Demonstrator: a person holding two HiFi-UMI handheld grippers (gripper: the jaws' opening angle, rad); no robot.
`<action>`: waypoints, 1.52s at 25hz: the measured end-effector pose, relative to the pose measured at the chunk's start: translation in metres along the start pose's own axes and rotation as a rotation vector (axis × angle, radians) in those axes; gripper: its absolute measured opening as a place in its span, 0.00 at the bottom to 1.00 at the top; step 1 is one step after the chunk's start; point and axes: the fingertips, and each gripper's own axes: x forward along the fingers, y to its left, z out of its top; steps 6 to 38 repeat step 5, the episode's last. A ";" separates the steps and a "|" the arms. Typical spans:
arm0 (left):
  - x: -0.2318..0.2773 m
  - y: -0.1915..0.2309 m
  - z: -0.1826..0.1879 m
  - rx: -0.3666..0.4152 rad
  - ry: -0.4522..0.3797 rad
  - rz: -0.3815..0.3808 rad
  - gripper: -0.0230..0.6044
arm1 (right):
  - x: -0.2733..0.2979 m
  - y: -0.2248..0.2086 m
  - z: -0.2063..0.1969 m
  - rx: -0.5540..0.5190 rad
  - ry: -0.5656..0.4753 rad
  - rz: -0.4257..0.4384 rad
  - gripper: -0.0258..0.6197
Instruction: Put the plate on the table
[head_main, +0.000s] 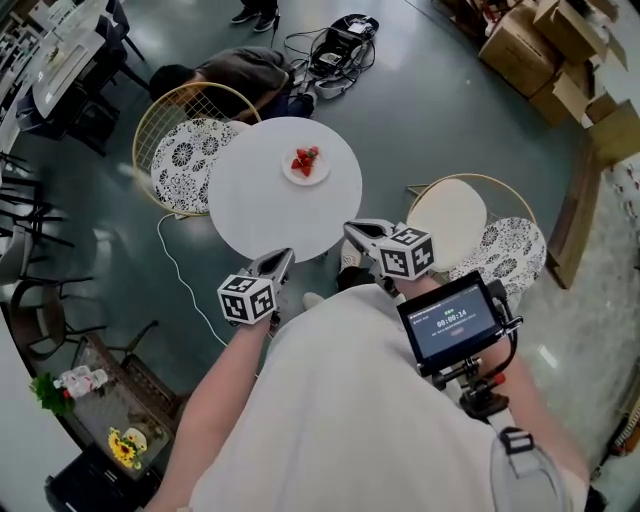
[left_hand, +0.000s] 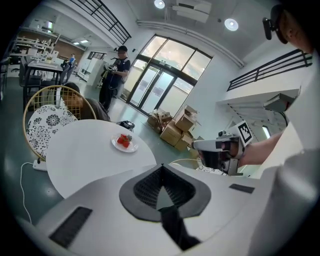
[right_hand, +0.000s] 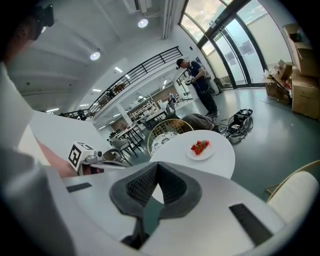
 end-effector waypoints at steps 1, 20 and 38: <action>0.001 -0.001 -0.001 0.000 0.001 -0.001 0.05 | 0.000 0.000 0.000 -0.002 -0.002 0.002 0.05; 0.002 -0.002 -0.006 -0.003 0.009 0.001 0.05 | -0.001 0.001 -0.001 -0.001 -0.009 0.010 0.05; 0.002 -0.002 -0.006 -0.003 0.009 0.001 0.05 | -0.001 0.001 -0.001 -0.001 -0.009 0.010 0.05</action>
